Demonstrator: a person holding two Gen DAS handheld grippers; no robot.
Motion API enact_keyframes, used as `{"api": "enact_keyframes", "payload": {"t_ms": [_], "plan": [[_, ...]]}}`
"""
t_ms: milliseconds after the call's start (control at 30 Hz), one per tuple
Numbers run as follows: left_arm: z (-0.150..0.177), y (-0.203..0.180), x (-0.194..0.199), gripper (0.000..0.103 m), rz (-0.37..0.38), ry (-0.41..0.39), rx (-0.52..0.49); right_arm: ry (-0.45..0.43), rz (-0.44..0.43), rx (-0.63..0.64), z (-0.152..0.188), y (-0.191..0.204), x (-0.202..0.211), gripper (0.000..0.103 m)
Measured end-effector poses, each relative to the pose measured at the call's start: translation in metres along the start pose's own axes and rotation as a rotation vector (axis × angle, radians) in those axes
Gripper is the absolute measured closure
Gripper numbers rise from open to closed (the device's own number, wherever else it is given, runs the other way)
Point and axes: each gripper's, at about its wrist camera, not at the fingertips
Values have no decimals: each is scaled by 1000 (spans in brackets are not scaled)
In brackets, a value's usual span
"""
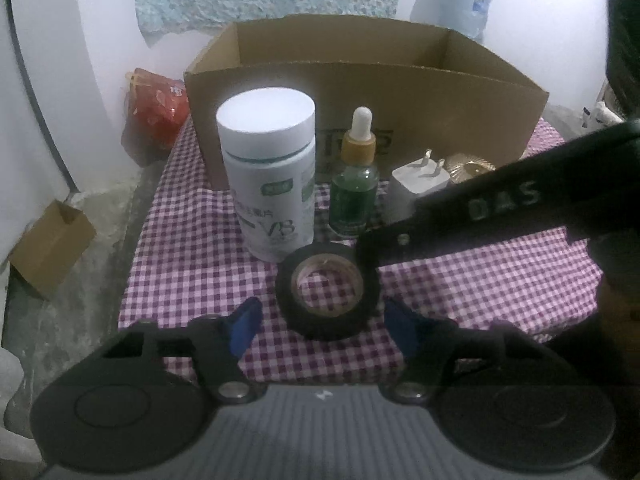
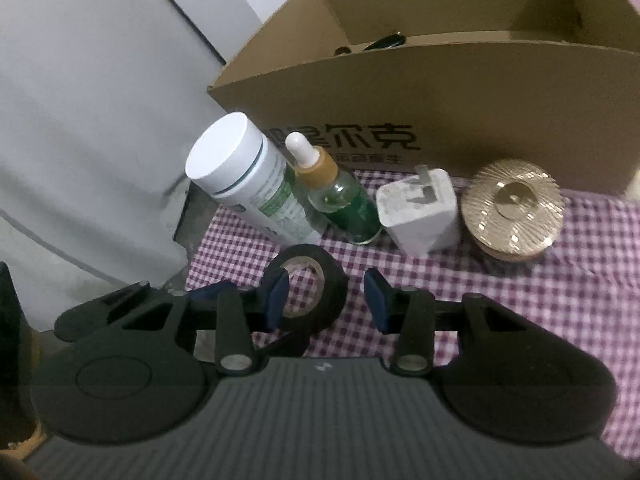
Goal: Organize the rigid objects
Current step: 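Move the right gripper down to the black tape roll and grip it, then lift the black tape roll with the right gripper and carry it over the box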
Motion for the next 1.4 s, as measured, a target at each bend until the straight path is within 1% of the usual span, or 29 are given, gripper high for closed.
{"api": "enact_keyframes", "payload": {"t_ms": [67,133,233,267,400,633,800,867,933,1000,1067,1167,1300,1400], "plan": [[-2,0,-4,37,9,3,-3,10,12,13,-4,1,-8,63],[-3,-1,-7,42,17,7,-7,21,23,19,-8,2,-14,65],[-2,-4,-9,42,8,0,-23,41,21,22,-10,2,-21,69],[-3,-5,-9,42,8,-1,-26,48,19,23,-11,1,-24,72],[-2,-10,-9,42,32,-1,-35,68,4,13,-7,-2,-30,75],[3,-34,-7,42,83,-4,-83,51,20,-22,10,-17,-11,75],[7,-56,-7,42,113,-7,-150,37,34,-60,25,-29,4,75],[8,-62,-6,40,103,-15,-173,32,38,-72,30,-34,9,75],[7,-65,-4,34,76,-31,-184,25,48,-78,33,-37,13,74],[5,-68,-3,31,46,-41,-203,17,55,-77,35,-38,16,74],[1,-69,-5,31,34,-34,-220,8,53,-77,35,-42,21,74],[-3,-67,-12,30,39,-12,-220,3,56,-66,32,-43,22,74],[-4,-68,-21,30,48,12,-220,9,66,-38,26,-39,13,74],[-4,-68,-28,30,45,25,-220,10,92,-4,24,-33,9,74]]}}
Point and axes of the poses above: each gripper's, at about its wrist camera, not at the fingertips, and x roughly against the way its jaws point, y to its left, z to its underside, and after that the axes turned 11 degrees about y, right-handed
